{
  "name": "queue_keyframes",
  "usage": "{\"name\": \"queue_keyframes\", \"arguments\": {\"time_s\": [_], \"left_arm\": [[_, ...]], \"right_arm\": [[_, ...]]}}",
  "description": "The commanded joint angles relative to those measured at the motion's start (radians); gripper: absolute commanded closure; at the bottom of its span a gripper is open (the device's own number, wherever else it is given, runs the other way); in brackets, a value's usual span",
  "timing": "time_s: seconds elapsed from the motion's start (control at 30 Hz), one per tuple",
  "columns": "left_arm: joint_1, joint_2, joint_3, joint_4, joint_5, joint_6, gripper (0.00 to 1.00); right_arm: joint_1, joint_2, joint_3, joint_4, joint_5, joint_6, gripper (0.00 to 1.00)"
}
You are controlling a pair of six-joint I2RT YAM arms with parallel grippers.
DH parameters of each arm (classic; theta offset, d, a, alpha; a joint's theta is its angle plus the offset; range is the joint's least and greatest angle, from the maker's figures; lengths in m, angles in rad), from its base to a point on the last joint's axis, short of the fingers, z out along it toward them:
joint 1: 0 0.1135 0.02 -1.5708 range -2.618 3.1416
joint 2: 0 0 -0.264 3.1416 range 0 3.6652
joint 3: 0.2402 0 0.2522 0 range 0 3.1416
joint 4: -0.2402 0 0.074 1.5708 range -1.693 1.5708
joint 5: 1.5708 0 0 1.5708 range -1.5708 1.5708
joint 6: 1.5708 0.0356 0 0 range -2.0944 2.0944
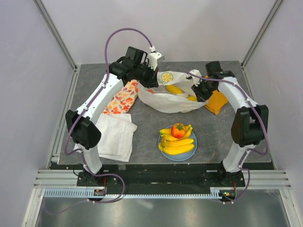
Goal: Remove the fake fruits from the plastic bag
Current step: Adjust the plastic bag at the center of the board.
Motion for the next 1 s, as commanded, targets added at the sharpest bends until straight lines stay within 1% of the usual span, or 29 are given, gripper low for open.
{"name": "queue_keyframes", "arguments": {"time_s": [0.0, 0.03, 0.13, 0.17, 0.23, 0.27, 0.3, 0.4, 0.47, 0.57, 0.67, 0.7, 0.73, 0.77, 0.8, 0.83, 0.87, 0.9, 0.93, 0.97], "left_arm": [[-0.001, 0.07, 0.118, 0.011, 0.086, -0.083, 0.98], [-0.007, 0.079, 0.142, 0.012, 0.092, -0.088, 0.98], [-0.022, 0.096, 0.159, 0.029, 0.096, -0.098, 0.98], [-0.025, 0.096, 0.161, 0.031, 0.096, -0.099, 0.98], [-0.037, 0.09, 0.165, 0.034, 0.092, -0.093, 0.98], [-0.042, 0.089, 0.162, 0.035, 0.086, -0.088, 0.98], [-0.044, 0.085, 0.162, 0.035, 0.084, -0.082, 0.98], [-0.05, 0.067, 0.141, 0.034, 0.077, -0.076, 0.98], [-0.053, 0.052, 0.115, 0.035, 0.078, -0.073, 0.98], [-0.059, 0.039, 0.081, 0.034, 0.064, -0.062, 0.98], [-0.068, 0.032, 0.069, 0.029, 0.044, -0.053, 0.98], [-0.074, 0.029, 0.07, 0.026, 0.032, -0.042, 0.95], [-0.079, 0.023, 0.085, 0.025, -0.021, -0.038, 0.73], [-0.079, 0.015, 0.101, 0.026, -0.043, -0.033, 0.63], [-0.082, -0.008, 0.136, 0.028, -0.067, -0.013, 0.54], [-0.082, -0.023, 0.159, 0.026, -0.1, -0.001, 0.48], [-0.082, -0.045, 0.176, 0.028, -0.101, 0.013, 0.47], [-0.083, -0.101, 0.179, 0.064, -0.083, 0.054, 0.45], [-0.086, -0.127, 0.165, 0.081, -0.045, 0.076, 0.38], [-0.09, -0.149, 0.167, 0.087, -0.013, 0.096, 0.35]], "right_arm": [[-0.081, -0.131, -0.206, -0.055, 0.114, -0.099, 0.67], [-0.092, -0.139, -0.291, -0.049, 0.172, -0.128, 0.68], [-0.14, -0.162, -0.352, -0.038, 0.215, -0.133, 0.67], [-0.149, -0.168, -0.34, -0.047, 0.193, -0.103, 0.66], [-0.15, -0.194, -0.265, -0.065, 0.127, -0.082, 0.62], [-0.152, -0.202, -0.234, -0.078, 0.049, -0.073, 0.6], [-0.15, -0.217, -0.179, -0.085, 0.013, -0.072, 0.56], [-0.15, -0.246, -0.137, -0.096, -0.1, -0.09, 0.52], [-0.149, -0.254, -0.145, -0.072, -0.133, -0.098, 0.5], [-0.138, -0.245, -0.159, -0.018, -0.168, -0.058, 0.5], [-0.114, -0.191, -0.137, 0.007, -0.189, -0.016, 0.51], [-0.1, -0.183, -0.123, 0.01, -0.196, -0.007, 0.52], [-0.091, -0.176, -0.116, 0.013, -0.205, -0.001, 0.52], [-0.083, -0.168, -0.111, 0.013, -0.205, 0.001, 0.53], [-0.065, -0.166, -0.111, 0.017, -0.2, 0.002, 0.53], [-0.052, -0.165, -0.114, 0.028, -0.191, 0.01, 0.53], [-0.046, -0.16, -0.117, 0.043, -0.182, 0.033, 0.53], [-0.035, -0.156, -0.113, 0.043, -0.185, 0.042, 0.53], [-0.031, -0.148, -0.106, 0.045, -0.185, 0.057, 0.53], [-0.029, -0.13, -0.097, 0.044, -0.18, 0.088, 0.53]]}}
